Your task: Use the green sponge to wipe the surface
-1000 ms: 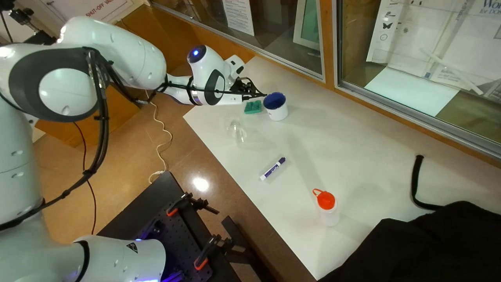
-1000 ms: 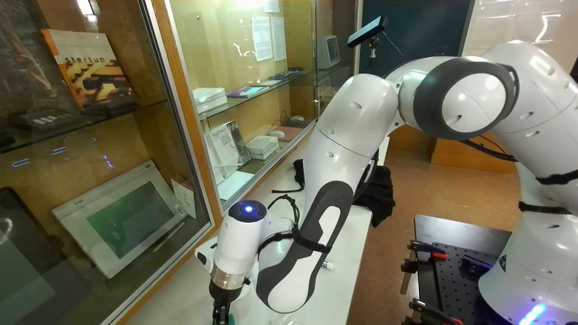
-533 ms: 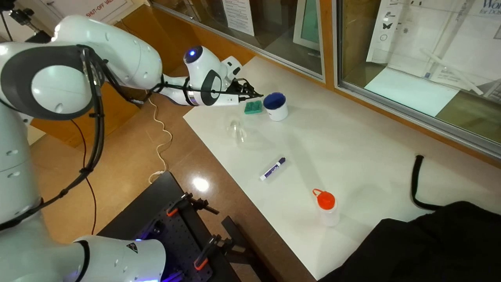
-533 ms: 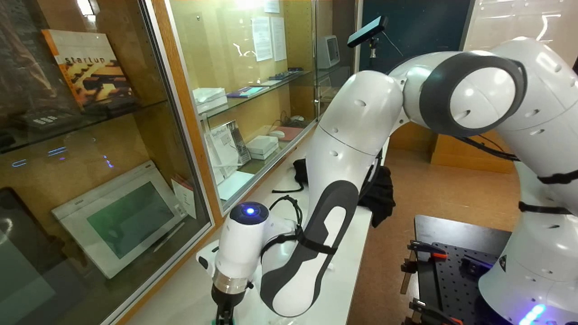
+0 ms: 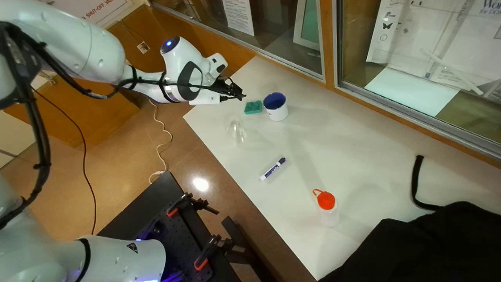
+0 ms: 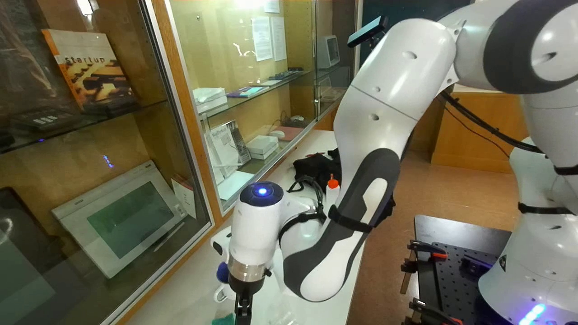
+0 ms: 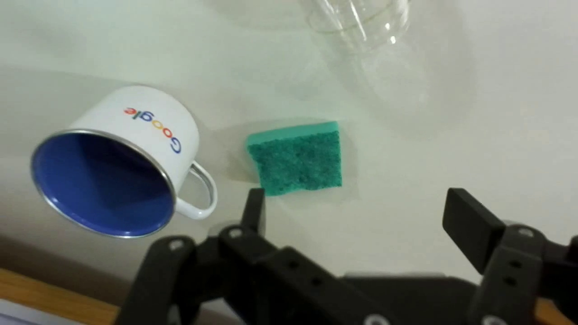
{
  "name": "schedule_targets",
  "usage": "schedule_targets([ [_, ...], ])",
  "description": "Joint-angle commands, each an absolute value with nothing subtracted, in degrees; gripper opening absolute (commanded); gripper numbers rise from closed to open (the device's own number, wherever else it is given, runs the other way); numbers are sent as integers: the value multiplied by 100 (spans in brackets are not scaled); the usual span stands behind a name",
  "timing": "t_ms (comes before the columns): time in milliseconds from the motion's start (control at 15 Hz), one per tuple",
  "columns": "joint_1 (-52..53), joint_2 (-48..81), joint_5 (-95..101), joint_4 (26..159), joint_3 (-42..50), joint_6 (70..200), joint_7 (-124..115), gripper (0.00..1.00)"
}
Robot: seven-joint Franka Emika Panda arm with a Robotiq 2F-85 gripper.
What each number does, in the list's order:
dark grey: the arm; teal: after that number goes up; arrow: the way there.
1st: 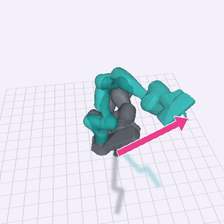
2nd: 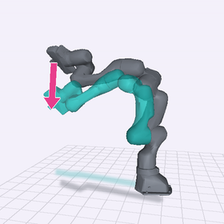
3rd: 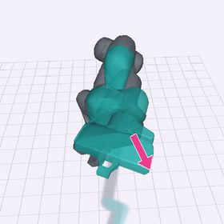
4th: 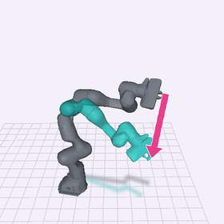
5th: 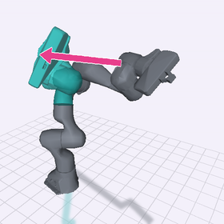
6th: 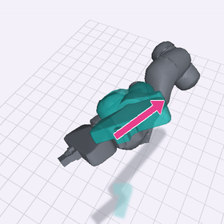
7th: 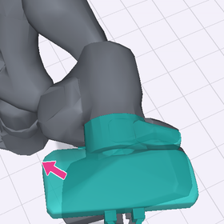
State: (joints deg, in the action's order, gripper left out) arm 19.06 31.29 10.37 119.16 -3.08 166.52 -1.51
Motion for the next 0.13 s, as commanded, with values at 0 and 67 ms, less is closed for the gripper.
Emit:
schedule_targets([
  [0,2182,2313,1137,12508,-38,16118,-674,100],
  [67,2187,2206,1169,12560,-39,16011,-755,100],
])
